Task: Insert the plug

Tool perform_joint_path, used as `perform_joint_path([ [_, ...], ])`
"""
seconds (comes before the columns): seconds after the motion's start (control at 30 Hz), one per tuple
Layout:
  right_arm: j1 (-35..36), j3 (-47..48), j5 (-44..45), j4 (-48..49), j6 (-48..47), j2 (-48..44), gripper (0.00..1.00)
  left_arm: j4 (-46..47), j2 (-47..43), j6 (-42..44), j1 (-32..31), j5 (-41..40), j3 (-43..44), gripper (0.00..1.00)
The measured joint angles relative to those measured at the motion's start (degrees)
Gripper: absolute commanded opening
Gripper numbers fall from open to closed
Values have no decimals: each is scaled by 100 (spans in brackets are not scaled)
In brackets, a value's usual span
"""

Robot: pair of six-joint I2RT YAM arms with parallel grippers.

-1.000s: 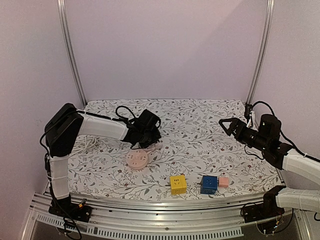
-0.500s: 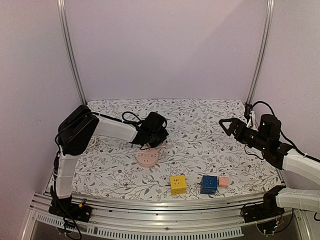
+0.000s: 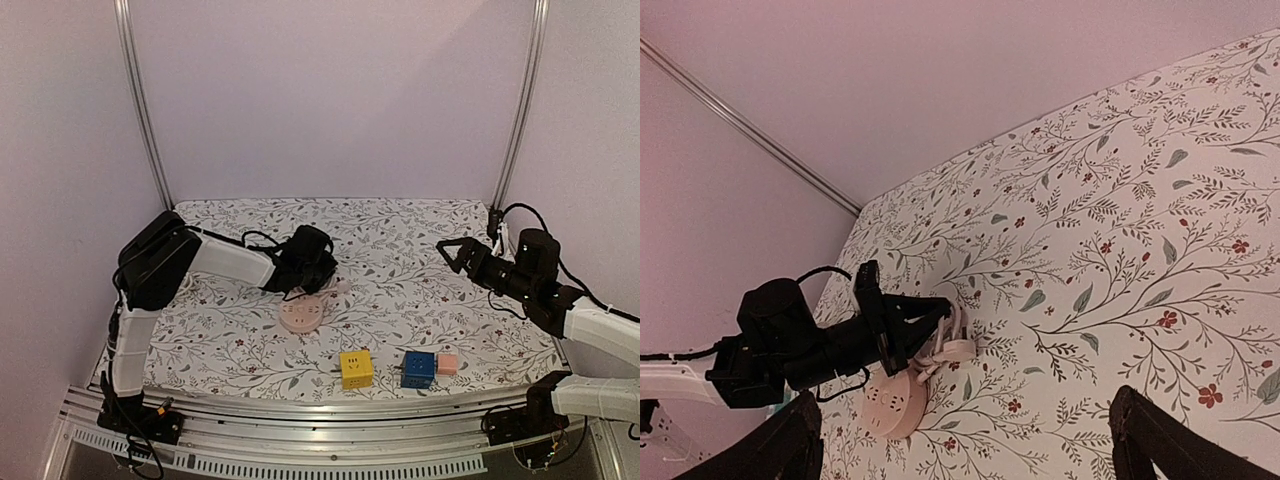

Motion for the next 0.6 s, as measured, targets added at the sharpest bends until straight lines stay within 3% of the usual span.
perform_joint_path([
  [0.17,0,0,0,-2,-9,109,99,142,-50,-94,24,-87,-195,28],
  [0.23,0,0,-2,-2,-9,129,99,212,-50,-136,37,-109,-291,51],
  [0.33,0,0,-4,-2,-13,153,99,350,-116,-116,52,-127,-420,72],
  [0.43,0,0,-4,-2,-26,160,99,481,-282,-72,61,-162,-531,82],
  [0.6,0,0,-4,-2,-33,160,99,588,-579,177,63,-229,-691,87],
])
